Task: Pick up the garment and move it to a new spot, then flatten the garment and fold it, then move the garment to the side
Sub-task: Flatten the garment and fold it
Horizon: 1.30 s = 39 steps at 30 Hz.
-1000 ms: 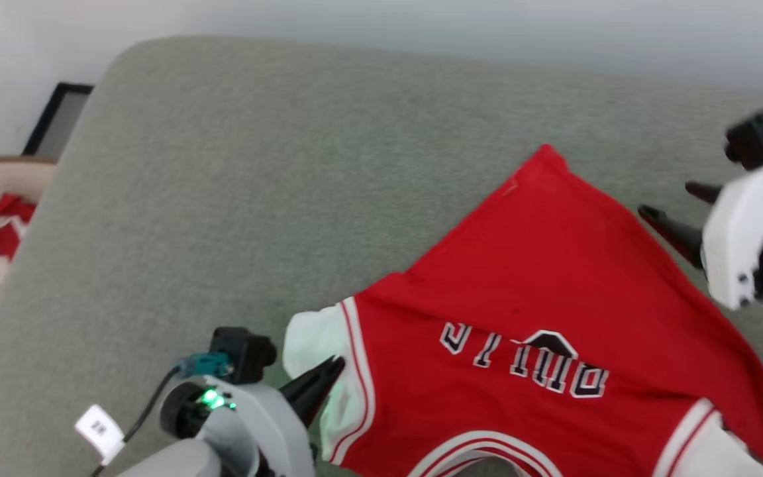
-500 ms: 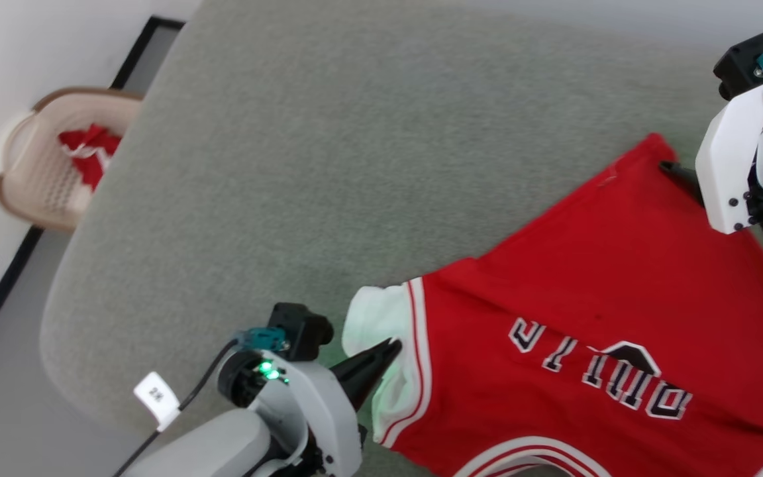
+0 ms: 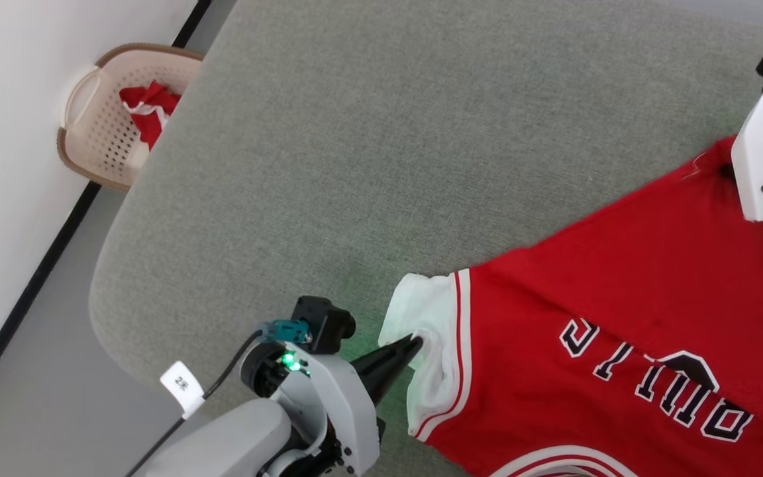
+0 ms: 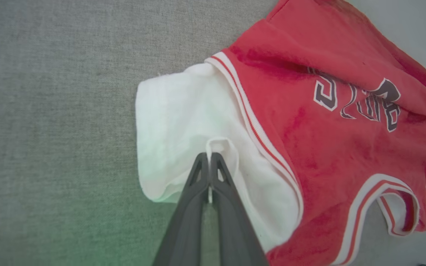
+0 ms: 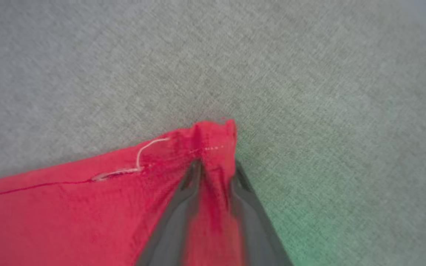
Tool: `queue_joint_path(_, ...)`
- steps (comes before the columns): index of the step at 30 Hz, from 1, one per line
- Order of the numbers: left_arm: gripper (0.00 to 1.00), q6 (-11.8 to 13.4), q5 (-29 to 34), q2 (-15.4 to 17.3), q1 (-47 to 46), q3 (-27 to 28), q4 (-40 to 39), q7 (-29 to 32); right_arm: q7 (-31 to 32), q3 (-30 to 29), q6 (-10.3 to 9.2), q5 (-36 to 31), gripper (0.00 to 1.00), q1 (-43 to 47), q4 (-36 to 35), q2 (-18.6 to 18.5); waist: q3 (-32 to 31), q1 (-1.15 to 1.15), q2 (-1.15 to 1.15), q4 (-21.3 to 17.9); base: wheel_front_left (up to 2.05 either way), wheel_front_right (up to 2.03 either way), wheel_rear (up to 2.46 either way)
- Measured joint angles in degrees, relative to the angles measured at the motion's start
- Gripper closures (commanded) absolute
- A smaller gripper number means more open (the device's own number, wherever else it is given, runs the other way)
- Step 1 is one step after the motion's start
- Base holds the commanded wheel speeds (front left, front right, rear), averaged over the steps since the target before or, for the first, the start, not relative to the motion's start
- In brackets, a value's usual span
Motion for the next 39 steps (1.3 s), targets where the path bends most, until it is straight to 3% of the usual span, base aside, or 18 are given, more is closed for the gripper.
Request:
queue_joint_path(10,1.0,0.01,-0.49,2.77,-1.07,0.87,0.03,1.05,-0.52,2.63,-0.01,3.22,1.0,-1.52,0.26,1.59,-1.14,0.0,0.0,-2.25,0.0,0.0,0.0)
queue_joint_path(19,1.0,2.23,1.87,10.12,-13.26,3.08,-4.01,10.94,-3.37,5.69,-0.01,6.61,1.0,-5.27,-6.62,-0.63,-5.26,0.0,0.0,-6.28,0.0,0.0,0.0)
queue_joint_path(24,1.0,1.43,2.75,11.9,-22.04,4.37,-2.12,17.11,-8.75,6.76,-0.01,6.08,1.0,-8.6,-8.37,-1.24,-8.0,0.0,0.0,-9.13,0.0,0.0,0.0)
queue_joint_path(31,1.0,-2.38,4.77,11.49,-34.56,5.92,5.79,20.95,-15.93,8.33,-0.01,3.81,1.0,-13.03,-7.23,0.19,-12.13,0.0,0.0,-13.38,0.0,0.0,0.0)
queue_joint_path(39,1.0,-5.11,7.83,8.66,-46.4,6.35,18.57,20.2,-23.96,8.37,-0.01,0.45,1.0,-17.61,-2.7,2.6,-16.7,0.0,0.0,-18.16,0.0,0.0,0.0)
